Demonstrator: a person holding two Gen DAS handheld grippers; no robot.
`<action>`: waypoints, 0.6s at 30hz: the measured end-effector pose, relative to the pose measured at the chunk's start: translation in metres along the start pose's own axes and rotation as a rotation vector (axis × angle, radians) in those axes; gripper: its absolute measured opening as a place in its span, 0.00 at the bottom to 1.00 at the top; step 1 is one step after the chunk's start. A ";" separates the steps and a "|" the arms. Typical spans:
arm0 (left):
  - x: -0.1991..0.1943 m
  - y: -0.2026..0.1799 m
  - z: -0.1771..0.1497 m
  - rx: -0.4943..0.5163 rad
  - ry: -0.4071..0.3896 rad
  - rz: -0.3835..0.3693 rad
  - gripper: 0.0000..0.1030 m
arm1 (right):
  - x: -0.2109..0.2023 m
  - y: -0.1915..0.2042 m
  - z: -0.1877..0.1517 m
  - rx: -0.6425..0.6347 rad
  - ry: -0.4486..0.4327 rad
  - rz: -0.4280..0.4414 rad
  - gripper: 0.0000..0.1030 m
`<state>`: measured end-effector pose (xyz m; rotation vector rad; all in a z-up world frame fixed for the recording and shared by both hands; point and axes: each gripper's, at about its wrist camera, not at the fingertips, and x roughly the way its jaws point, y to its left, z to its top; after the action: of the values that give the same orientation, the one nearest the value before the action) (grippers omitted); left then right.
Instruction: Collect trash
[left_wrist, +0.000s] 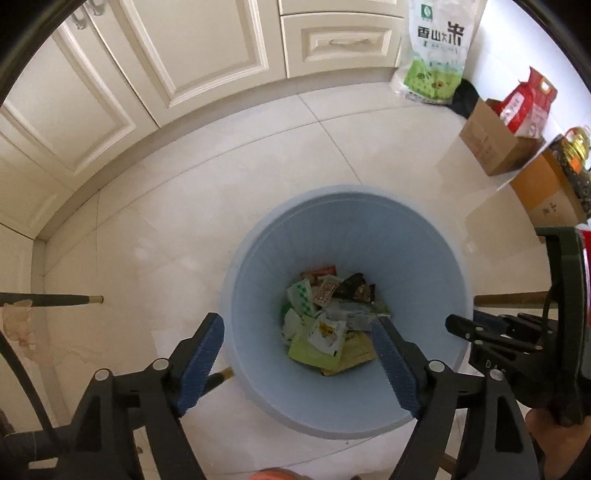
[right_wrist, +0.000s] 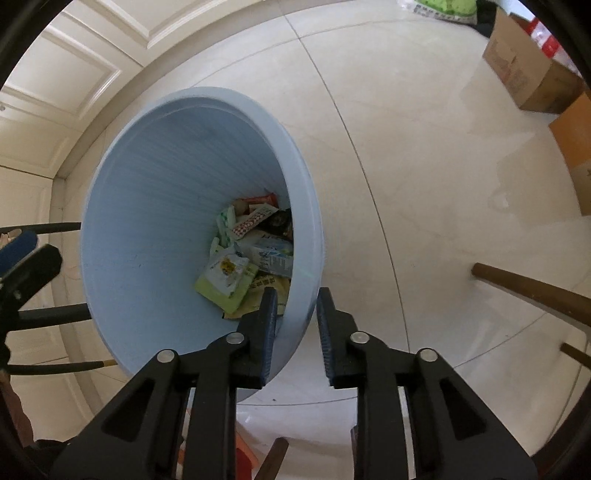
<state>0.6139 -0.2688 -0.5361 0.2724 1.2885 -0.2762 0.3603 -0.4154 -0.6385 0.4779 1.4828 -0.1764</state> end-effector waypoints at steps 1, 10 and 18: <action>-0.004 0.001 -0.002 -0.005 0.005 -0.008 0.76 | -0.005 0.002 -0.001 -0.003 -0.005 -0.003 0.29; -0.084 0.007 -0.024 0.001 -0.048 -0.024 0.77 | -0.077 0.036 -0.027 -0.009 -0.092 0.039 0.91; -0.192 0.011 -0.066 0.003 -0.170 -0.025 0.78 | -0.180 0.057 -0.065 -0.025 -0.224 0.028 1.00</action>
<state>0.5089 -0.2257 -0.3669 0.2302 1.1243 -0.3157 0.3064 -0.3692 -0.4513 0.4432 1.2572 -0.1828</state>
